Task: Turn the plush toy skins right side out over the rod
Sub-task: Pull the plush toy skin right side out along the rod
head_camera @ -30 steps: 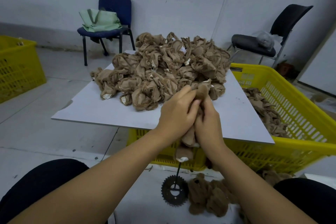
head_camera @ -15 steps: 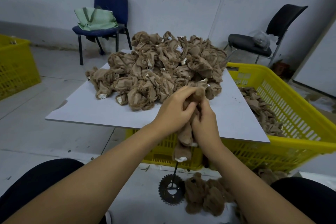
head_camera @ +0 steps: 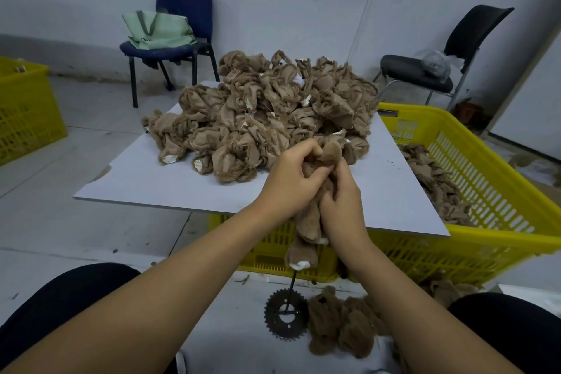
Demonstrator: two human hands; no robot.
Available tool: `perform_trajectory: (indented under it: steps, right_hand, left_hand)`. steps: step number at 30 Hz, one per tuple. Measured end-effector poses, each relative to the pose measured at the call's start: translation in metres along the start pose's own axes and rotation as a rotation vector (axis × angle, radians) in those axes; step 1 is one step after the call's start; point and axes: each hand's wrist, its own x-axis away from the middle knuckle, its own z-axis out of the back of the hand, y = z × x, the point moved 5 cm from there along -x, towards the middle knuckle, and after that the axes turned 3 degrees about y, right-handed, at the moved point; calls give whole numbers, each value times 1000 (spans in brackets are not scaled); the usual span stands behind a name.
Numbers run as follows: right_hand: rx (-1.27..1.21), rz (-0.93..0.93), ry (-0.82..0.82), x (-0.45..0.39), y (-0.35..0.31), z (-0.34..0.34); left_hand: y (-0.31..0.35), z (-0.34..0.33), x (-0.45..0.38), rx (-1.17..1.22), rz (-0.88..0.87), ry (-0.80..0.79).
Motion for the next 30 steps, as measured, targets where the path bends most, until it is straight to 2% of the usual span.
perform_trajectory:
  steps: [17,21,26,30]
  right_hand:
    - [-22,-49,-25,17,17,-6]
    - [-35,-52,-24,17,14,-7]
    - [-22,-50,-22,12,3,-6]
    - [-52,14,22,2,0,-2]
  left_hand:
    - [-24,-10,22,-19,103,58]
    - [-31,-11,31,9,173,177]
    - [-18,-11,30,-13,76,239]
    - [1,-5,15,-118,-73,178]
